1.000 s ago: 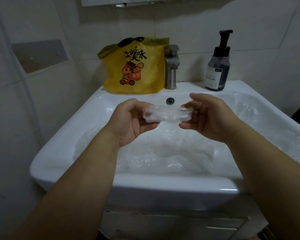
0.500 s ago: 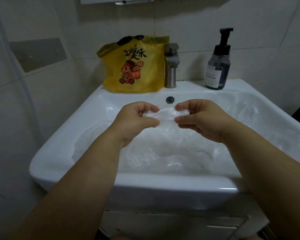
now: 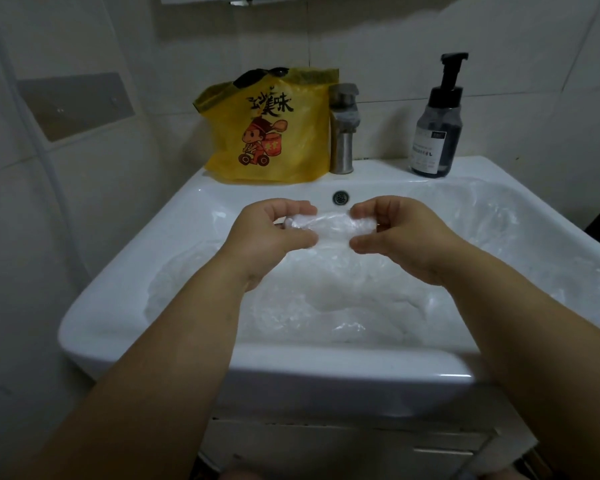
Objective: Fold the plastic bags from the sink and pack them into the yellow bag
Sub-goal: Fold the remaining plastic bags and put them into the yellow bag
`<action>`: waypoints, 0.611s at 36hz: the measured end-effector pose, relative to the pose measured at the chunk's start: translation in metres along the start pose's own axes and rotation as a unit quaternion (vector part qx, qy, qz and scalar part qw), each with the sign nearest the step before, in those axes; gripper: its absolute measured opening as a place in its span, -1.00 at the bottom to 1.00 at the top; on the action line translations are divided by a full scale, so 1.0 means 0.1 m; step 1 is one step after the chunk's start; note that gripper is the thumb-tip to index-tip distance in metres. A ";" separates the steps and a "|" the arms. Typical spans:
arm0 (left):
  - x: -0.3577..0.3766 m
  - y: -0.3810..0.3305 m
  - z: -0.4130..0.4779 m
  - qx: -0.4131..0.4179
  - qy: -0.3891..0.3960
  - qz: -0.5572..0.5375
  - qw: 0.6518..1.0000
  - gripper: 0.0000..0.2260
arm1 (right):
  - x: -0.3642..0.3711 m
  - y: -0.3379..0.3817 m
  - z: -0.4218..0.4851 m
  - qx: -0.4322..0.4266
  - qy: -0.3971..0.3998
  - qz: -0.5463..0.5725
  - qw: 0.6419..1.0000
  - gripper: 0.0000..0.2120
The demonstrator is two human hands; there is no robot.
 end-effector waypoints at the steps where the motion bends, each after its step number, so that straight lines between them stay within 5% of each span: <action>1: 0.00 0.00 0.00 0.005 -0.002 0.008 1.000 -0.69 | -0.01 0.00 0.00 -0.008 0.003 -0.038 0.999 -0.64; 14: -0.03 -0.04 0.02 0.067 -0.045 0.116 0.990 -0.96 | -0.04 0.12 0.02 -0.078 0.007 -0.206 0.975 -0.73; 22: 0.01 -0.01 0.02 0.021 0.017 0.023 0.999 -0.84 | -0.05 0.08 0.00 -0.022 0.004 -0.013 1.000 -0.85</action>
Point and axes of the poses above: each hand's wrist, its own z-axis towards the middle knuckle, its own x-axis out of the palm, y = z × x, the point moved 9 cm from there along z, towards the middle knuckle, and after that the axes turned 11 degrees about -x, right-handed, at the moved point
